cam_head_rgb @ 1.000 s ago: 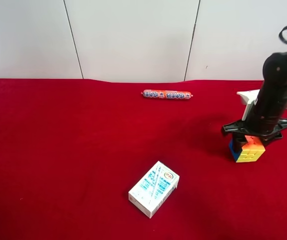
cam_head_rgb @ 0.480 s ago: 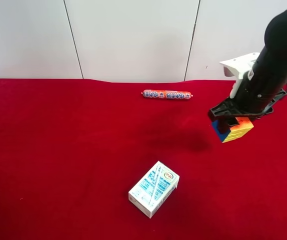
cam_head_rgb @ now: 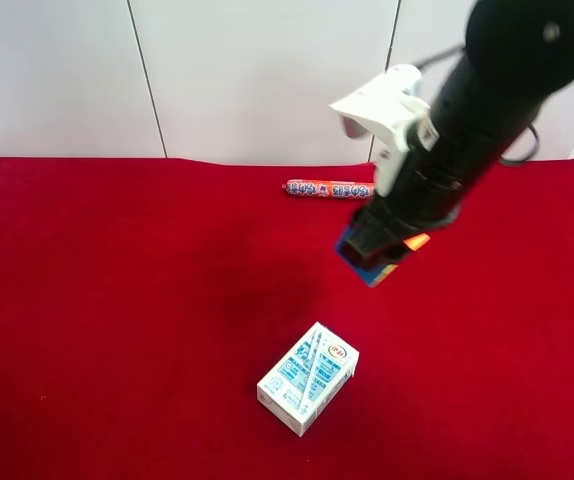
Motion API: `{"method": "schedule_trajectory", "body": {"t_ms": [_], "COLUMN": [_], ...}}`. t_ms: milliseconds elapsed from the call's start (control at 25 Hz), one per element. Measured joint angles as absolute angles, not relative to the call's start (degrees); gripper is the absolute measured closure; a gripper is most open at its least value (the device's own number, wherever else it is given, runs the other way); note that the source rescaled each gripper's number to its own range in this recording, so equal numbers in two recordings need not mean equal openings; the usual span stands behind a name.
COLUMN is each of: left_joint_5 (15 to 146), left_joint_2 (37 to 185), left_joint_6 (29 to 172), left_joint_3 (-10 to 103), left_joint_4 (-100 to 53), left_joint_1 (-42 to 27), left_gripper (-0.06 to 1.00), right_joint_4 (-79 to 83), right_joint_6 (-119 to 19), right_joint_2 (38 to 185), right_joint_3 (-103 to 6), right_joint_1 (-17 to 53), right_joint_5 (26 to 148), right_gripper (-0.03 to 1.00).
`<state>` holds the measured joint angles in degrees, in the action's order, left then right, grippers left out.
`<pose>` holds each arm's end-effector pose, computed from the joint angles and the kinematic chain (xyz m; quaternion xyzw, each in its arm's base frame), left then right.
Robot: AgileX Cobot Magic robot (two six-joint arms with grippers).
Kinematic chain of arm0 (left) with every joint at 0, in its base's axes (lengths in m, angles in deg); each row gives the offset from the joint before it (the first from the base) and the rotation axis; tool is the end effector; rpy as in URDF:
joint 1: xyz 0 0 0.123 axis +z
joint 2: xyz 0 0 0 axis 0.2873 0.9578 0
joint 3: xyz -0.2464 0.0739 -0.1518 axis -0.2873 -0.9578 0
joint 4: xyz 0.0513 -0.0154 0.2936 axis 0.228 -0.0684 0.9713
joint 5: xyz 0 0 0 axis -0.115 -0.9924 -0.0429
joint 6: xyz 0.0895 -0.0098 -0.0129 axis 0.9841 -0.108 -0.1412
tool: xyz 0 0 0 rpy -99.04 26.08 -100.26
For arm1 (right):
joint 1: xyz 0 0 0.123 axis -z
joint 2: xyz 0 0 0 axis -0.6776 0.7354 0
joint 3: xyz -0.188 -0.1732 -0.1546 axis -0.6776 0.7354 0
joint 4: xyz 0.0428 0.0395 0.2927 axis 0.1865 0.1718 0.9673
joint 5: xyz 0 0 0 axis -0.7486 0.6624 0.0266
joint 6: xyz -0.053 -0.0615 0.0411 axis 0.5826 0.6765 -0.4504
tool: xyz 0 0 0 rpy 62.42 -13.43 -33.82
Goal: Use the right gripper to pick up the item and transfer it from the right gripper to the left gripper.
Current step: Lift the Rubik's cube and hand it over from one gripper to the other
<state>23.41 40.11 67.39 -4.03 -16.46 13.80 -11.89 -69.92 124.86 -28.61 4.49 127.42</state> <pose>0.0271 -0.0098 0.3022 0.0328 0.8601 -0.0602 0.5055 0.2671 0.2010 0.2459 -0.3728 0.9113 0.0087 0.1743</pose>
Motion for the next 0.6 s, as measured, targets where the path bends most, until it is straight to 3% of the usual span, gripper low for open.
{"method": "schedule_trajectory", "body": {"t_ms": [240, 600], "left_joint_5": [23.19, 17.55], "left_joint_2": [51.60, 72.12], "left_joint_6": [67.39, 70.38], "left_joint_3": [-2.27, 8.84], "left_joint_4": [-23.42, -36.29], "left_joint_1": [13.80, 13.80], "left_gripper": [-0.06, -0.06], "right_joint_4": [-10.85, -10.34], "right_joint_6": [-65.00, -58.36], "right_joint_2": [124.86, 124.91], "right_joint_3": [-33.33, -33.37], "right_joint_1": [-2.37, -8.49], "right_joint_5": [127.69, 125.96], "right_gripper": [0.96, 0.96]}}
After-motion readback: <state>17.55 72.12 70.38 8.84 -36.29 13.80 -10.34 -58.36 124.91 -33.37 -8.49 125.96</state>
